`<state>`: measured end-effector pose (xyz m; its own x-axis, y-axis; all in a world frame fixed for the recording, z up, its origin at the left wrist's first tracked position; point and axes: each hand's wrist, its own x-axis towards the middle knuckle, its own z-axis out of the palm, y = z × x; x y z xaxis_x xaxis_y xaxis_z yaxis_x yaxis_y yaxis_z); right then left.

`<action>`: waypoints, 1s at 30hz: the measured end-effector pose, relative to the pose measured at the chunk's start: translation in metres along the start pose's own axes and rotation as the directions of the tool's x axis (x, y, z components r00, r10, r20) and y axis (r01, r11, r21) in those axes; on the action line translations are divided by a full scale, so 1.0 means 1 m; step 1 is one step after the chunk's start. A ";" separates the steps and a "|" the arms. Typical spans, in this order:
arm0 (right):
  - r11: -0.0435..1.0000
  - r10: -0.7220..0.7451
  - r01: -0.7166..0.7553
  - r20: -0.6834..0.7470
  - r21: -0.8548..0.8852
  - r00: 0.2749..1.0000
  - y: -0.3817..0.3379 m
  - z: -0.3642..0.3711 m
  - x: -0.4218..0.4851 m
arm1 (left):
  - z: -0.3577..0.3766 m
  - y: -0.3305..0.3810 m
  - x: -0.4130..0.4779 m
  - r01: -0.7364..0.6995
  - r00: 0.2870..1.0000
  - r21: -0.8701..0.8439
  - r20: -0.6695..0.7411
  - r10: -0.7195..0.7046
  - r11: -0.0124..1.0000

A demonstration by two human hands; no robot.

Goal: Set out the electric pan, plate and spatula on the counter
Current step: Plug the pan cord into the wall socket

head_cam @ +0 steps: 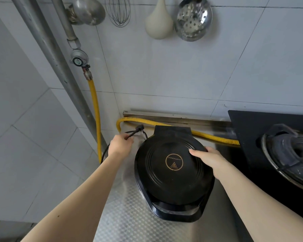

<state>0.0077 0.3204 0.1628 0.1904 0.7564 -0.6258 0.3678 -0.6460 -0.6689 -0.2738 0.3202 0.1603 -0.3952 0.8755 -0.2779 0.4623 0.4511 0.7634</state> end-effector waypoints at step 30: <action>0.932 -0.129 0.117 0.014 0.344 0.992 -0.169 0.017 -0.045 | -0.035 0.120 -0.005 -0.555 0.809 0.026 0.247 0.533 0.831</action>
<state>-0.0788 0.3937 0.2966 0.1287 0.8321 -0.5395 0.0516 -0.5489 -0.8343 -0.2441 0.3640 0.2732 0.1224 0.9918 0.0378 0.6244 -0.1065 0.7738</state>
